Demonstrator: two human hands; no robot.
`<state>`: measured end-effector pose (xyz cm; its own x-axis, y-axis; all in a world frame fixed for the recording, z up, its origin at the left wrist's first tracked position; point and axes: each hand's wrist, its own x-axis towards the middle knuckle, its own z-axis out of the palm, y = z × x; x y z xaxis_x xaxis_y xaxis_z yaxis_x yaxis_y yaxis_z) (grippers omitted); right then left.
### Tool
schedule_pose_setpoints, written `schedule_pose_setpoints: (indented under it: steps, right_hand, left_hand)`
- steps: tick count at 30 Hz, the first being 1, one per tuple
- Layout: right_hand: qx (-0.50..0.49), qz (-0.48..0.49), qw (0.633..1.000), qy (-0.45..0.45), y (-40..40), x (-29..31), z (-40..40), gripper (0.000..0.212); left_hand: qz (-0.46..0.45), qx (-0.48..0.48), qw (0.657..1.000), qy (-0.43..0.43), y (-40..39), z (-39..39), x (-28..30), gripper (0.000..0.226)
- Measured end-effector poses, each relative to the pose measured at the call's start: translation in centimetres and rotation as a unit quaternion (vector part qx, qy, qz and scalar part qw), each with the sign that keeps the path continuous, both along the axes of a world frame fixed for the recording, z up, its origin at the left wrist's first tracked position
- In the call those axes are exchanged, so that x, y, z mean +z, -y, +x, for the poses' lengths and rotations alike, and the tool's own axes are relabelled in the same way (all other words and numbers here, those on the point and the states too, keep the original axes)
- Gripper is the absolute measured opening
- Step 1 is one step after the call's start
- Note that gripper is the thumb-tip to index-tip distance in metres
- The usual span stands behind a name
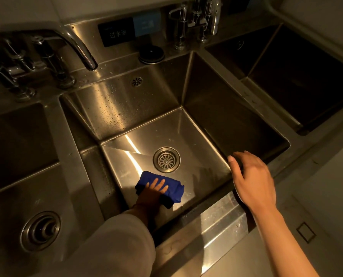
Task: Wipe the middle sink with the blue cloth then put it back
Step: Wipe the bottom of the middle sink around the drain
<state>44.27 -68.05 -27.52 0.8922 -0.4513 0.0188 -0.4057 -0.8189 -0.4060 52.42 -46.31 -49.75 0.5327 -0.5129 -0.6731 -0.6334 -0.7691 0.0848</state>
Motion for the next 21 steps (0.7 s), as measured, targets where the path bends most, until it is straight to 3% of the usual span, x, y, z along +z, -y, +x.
schedule_pose_setpoints:
  steps: [3,5,7,8,10,12,15,18,21]
  right_hand:
    - [0.000,0.004,1.000,0.003,0.0,0.0,-0.1,0.036]
    - [-0.001,0.006,1.000,0.004,0.0,0.1,-0.1,0.035]
    - [0.000,0.007,1.000,0.008,-0.1,0.1,-0.1,0.034]
    - [-0.001,0.008,1.000,0.010,-0.1,0.1,-0.1,0.034]
    - [-0.003,0.007,1.000,0.011,-0.1,0.1,-0.1,0.034]
    - [-0.003,0.009,1.000,0.014,-0.1,0.1,-0.1,0.035]
    - [-0.006,0.008,1.000,0.015,0.0,0.0,0.0,0.035]
    - [-0.009,0.003,1.000,0.017,0.0,-0.1,0.0,0.035]
    - [-0.009,0.003,1.000,0.021,0.0,-0.2,0.0,0.035]
  left_hand:
    - [-0.021,-0.008,0.999,0.026,0.0,0.4,0.9,0.062]
    - [-0.102,-0.036,0.984,0.144,0.1,1.0,1.4,0.064]
    - [-0.113,-0.034,0.976,0.182,0.2,1.4,1.9,0.063]
    - [-0.124,-0.016,0.975,0.182,0.4,1.7,1.8,0.062]
    - [-0.056,-0.020,0.991,0.119,0.6,2.6,2.0,0.066]
    - [-0.033,-0.021,0.989,0.143,0.7,3.5,0.4,0.063]
    - [-0.086,-0.031,0.985,0.148,0.4,3.9,0.8,0.068]
    - [-0.151,-0.055,0.965,0.206,0.0,3.5,0.2,0.045]
    - [-0.133,-0.034,0.977,0.164,0.2,3.1,0.6,0.059]
